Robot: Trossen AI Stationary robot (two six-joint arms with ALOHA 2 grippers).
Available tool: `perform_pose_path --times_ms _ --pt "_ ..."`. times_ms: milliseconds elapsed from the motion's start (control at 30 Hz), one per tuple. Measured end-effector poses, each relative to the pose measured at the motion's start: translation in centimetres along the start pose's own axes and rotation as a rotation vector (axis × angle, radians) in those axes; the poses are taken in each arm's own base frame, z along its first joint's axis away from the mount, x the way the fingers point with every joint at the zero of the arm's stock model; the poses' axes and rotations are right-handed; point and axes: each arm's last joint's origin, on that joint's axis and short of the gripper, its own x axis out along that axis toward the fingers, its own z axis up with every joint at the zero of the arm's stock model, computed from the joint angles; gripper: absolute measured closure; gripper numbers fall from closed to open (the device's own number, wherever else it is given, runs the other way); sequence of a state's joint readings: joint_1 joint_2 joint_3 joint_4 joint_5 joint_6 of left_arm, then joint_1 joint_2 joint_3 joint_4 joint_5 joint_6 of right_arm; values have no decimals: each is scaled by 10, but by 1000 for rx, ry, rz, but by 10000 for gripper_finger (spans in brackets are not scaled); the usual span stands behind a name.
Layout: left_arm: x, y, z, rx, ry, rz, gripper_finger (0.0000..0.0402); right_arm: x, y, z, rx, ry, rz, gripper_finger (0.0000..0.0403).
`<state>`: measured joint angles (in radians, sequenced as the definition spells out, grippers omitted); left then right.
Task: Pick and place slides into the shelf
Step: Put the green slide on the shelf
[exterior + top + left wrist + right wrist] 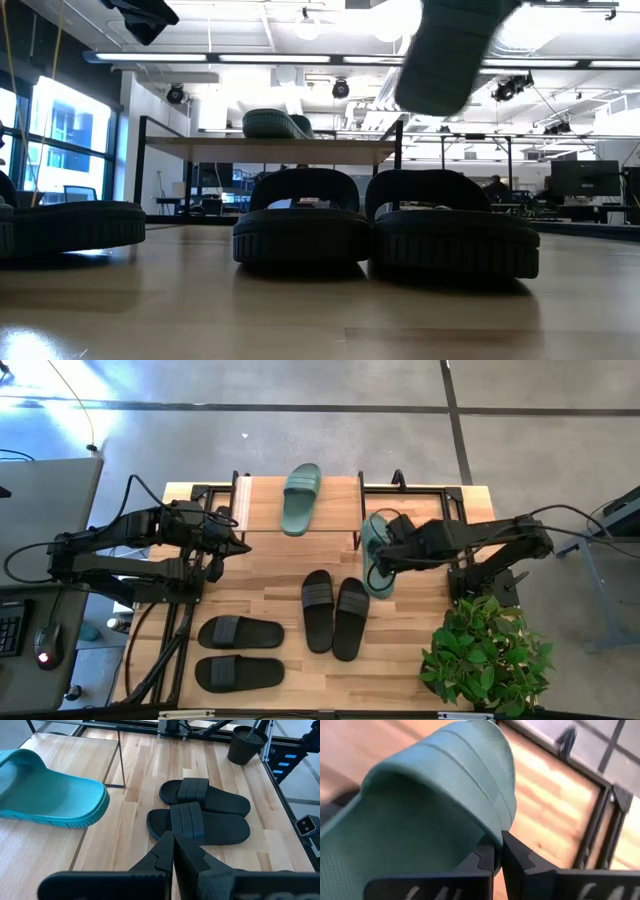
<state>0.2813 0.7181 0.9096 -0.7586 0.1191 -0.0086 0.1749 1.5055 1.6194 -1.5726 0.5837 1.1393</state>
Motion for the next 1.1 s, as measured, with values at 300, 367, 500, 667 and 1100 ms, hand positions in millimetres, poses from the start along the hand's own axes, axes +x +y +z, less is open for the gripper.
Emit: perform_pose_path --times_ms 300,367,500,667,1100 --pt "0 0 0 1 0 0 401 -52 -18 39 42 -339 34 403" --pt "0 0 0 0 0 0 401 -62 -23 49 55 -432 28 403" --pt "0 0 0 0 0 0 401 -78 -23 72 27 -586 45 403" --pt "0 0 0 0 0 0 401 -82 -18 106 -159 -709 80 403" --pt "0 0 0 0 0 0 401 -15 -62 195 -279 -746 166 403"
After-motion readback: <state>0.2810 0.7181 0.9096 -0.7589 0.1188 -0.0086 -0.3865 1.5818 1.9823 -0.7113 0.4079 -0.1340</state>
